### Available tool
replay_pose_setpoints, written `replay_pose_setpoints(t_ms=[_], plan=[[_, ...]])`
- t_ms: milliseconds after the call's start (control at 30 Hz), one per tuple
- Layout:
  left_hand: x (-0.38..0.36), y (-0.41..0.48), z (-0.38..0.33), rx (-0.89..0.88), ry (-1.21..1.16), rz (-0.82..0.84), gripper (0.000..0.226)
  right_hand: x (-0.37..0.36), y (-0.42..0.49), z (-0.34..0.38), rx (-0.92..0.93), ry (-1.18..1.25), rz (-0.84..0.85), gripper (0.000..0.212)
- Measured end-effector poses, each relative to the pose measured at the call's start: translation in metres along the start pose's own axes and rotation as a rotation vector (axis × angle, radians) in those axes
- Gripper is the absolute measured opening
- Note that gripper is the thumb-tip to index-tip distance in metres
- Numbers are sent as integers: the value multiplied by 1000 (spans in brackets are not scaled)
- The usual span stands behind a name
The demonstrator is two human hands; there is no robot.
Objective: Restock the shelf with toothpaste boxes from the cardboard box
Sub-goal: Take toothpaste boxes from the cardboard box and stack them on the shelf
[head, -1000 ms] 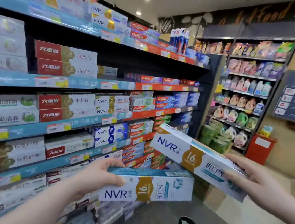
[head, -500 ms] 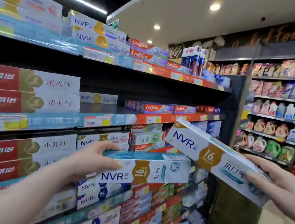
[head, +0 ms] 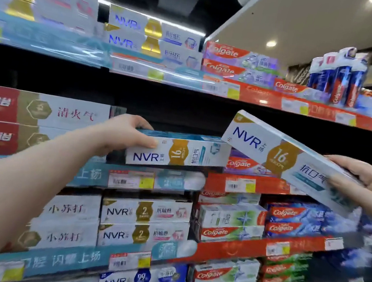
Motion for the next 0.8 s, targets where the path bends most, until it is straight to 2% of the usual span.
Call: replay_pose_setpoints(t_ms=[67,200,333,467,600,700,800], plan=[[-1,18,4,65,42,-34,30,-13,33,-12,59,11,59,78],[-8,42,10,152,117,-79,35,-45,83,-26,152,64,171,72],[-10,55,16,180,126,-108,43,-74,120,-31,216,66,232,76],[-12,66,24,239,159,-60,53,-100,140,-20,260,121,297,67],[-16,74,36,267,217,-73,51,-117,157,-4,285,148,319,66],[-18,77,39,238,179,-141,51,-130,174,4,291,124,328,48],[-16,71,42,202,60,-253,75,-147,190,18,285,124,335,44]])
Point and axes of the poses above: each hand's wrist, its own y-axis towards the middle knuckle, its own x-axis out of the back of the hand, z = x × y, the point moved 9 cm from there along y, towards the middle knuckle, and after that the axes turned 1 degree about z, right-handed, at the moved point
